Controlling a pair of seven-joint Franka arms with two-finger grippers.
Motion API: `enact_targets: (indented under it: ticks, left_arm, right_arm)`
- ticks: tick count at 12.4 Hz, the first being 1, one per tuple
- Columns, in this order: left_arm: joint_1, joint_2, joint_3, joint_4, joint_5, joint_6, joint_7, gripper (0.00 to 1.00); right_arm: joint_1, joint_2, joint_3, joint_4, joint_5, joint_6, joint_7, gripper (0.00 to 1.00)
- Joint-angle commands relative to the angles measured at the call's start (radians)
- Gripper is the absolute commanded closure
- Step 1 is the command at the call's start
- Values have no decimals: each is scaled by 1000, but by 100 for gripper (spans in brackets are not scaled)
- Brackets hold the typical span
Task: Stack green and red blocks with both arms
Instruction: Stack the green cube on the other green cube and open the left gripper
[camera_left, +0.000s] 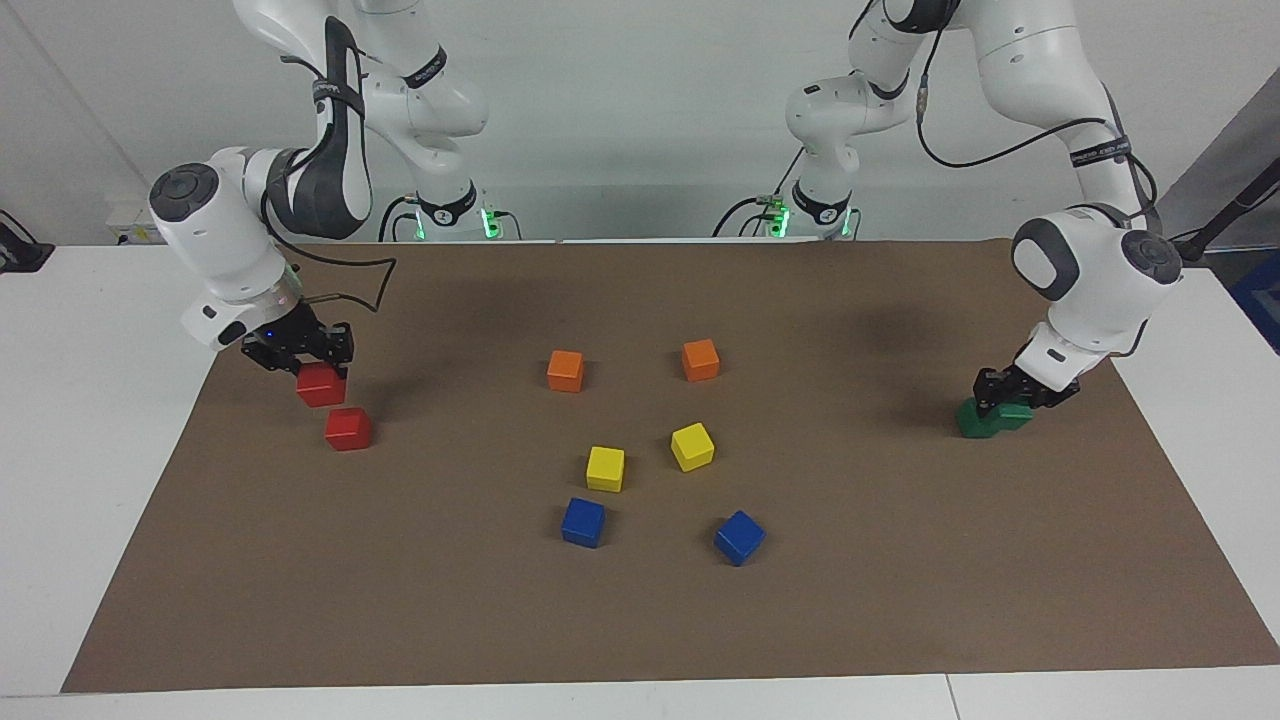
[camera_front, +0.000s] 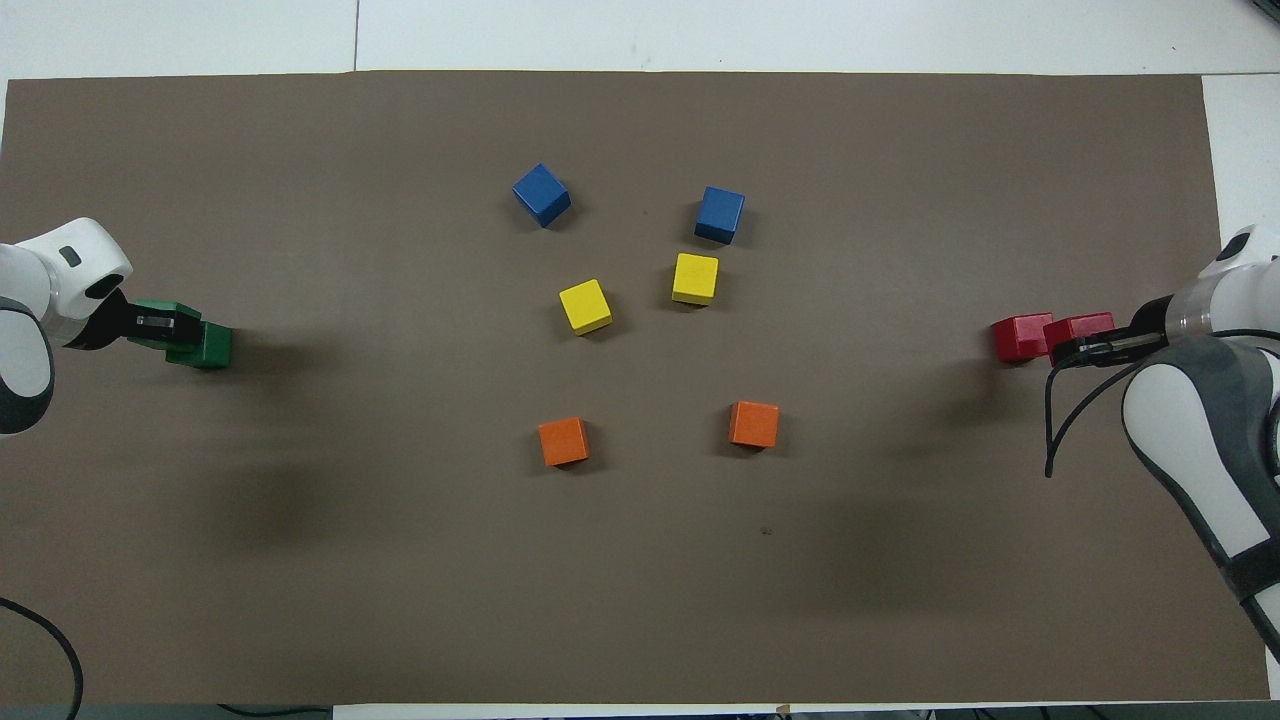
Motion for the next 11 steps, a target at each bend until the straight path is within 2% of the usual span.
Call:
enact_targets:
  ticks: [1, 2, 4, 11]
  left_arm:
    - [-12, -7, 4, -92, 2, 75, -1, 100]
    - [-12, -7, 6, -94, 3, 89, 8, 100]
    - [-12, -7, 6, -92, 3, 89, 72, 0]
    - [-12, -17, 6, -86, 3, 70, 88, 0]
  right_arm:
    - [-15, 11, 14, -25, -2, 72, 15, 100]
    - [-15, 24, 12, -29, -2, 87, 15, 100]
    - [-13, 42, 12, -29, -2, 119, 16, 100]
    - [20, 53, 14, -32, -2, 149, 67, 100]
